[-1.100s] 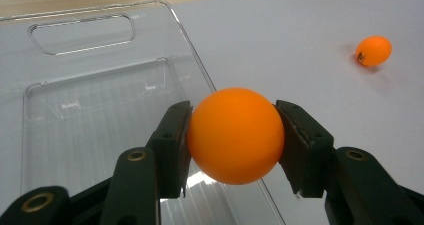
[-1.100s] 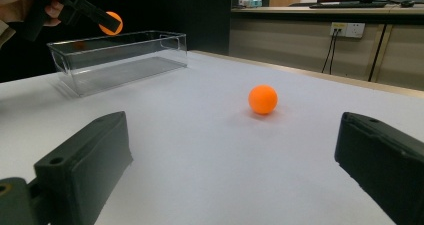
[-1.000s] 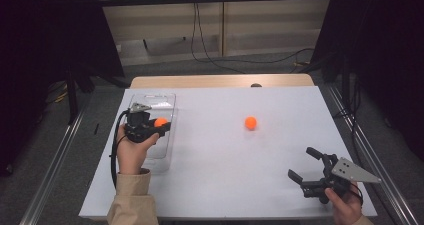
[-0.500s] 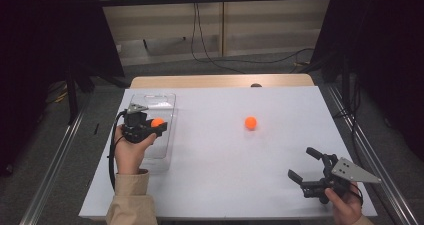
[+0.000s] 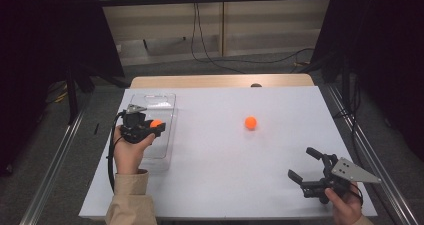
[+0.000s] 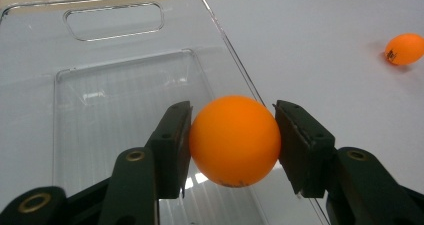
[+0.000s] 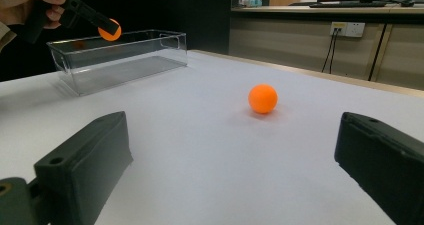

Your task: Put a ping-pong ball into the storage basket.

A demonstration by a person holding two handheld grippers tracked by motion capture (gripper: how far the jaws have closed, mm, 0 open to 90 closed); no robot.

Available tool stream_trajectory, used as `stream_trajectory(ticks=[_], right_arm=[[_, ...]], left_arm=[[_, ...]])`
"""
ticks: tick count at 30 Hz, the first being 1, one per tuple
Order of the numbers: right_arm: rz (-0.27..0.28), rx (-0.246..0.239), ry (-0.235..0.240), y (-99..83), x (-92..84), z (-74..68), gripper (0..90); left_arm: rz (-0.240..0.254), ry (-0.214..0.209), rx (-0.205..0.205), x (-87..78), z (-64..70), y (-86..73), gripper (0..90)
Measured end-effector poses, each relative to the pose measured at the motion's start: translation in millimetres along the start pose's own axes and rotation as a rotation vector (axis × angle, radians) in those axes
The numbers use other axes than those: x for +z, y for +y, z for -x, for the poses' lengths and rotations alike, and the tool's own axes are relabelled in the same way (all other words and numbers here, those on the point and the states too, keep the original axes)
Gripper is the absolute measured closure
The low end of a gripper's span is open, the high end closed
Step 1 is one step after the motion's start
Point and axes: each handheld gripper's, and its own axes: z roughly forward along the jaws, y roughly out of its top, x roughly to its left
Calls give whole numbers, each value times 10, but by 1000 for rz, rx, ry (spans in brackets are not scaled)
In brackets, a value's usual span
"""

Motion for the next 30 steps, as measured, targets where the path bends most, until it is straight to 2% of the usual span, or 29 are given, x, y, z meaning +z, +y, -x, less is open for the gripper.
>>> stream_trajectory(ticks=[30], right_arm=[[1,-1,3,1,-1,-1,11]], left_arm=[[-21,53,-8,42,-86,-56,501]])
